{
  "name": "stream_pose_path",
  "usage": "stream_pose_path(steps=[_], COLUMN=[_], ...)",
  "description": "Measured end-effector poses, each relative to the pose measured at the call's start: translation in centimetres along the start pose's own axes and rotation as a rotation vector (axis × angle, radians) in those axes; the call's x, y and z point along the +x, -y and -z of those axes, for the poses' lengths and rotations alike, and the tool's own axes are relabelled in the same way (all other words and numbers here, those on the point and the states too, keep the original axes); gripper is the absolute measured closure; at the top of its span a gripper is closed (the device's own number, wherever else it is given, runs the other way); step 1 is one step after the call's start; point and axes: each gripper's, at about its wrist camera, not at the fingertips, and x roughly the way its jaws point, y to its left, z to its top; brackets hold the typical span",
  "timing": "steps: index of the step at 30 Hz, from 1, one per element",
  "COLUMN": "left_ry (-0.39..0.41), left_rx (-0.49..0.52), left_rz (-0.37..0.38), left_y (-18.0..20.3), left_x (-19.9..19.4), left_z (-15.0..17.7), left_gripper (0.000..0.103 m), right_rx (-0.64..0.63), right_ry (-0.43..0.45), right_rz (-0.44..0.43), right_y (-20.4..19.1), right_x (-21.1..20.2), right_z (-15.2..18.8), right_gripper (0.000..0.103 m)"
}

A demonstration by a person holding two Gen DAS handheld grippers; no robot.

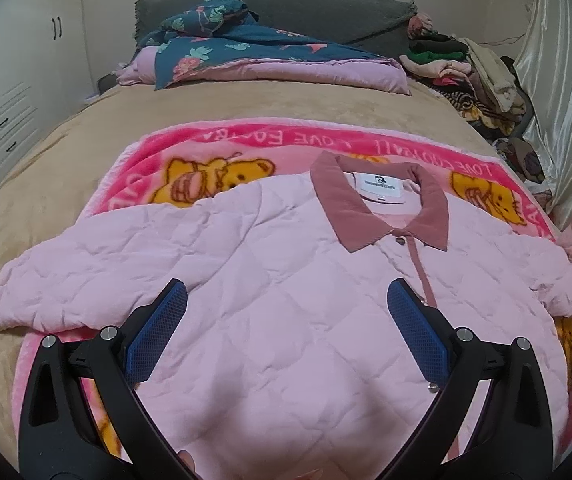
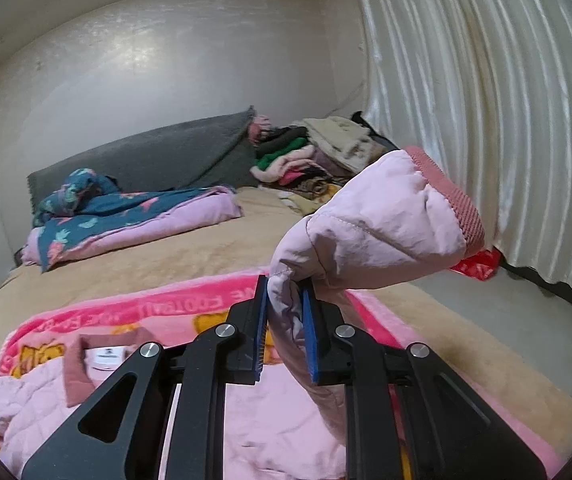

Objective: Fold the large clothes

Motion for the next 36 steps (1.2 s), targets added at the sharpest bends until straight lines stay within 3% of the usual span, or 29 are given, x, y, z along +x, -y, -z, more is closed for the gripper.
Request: stream_pose_path(steps=[11,17,21,25,32,36], left_ry=[0.025,-0.001,-0.003,-0.004,-0.023,-0.036], left_rx=[-0.026,-0.135,-0.234,-0.261,-0.334,-0.36], left_rz=[-0.014,0.017,0.11,0.128,0.259,0.328], left_y=[-2.8,-5.5,-7.2,-7.9,-8.8,-8.9], left_x=[-0.1,0.7,0.7,1.2,2.2,2.9], left_z=[-0.8,-1.1,-0.9,-0.5,0.2,0.5], left_gripper=[0.009,0.009,0.009,0.009,0.009,0.009], right_rx=[-0.068,-0.112,-0.153,-0.195,-0.278,-0.345], right_ry=[0.022,0.02,0.004,-0.018,-0.096,-0.116], right_rz=[-0.157,-0.241,-0.293,-0.344,-0.421,-0.492], right_y=[-7.9,-12.3,-15.5,-18.4,-23.4,-25.7], right_x=[-1.2,-1.4,-1.1,-0.7,0.4,0.0], right_z=[-0.5,-0.2,0.9,2.4,7.0,9.9], right_gripper=[0.088,0.089,0.089,0.089,0.091,0.103])
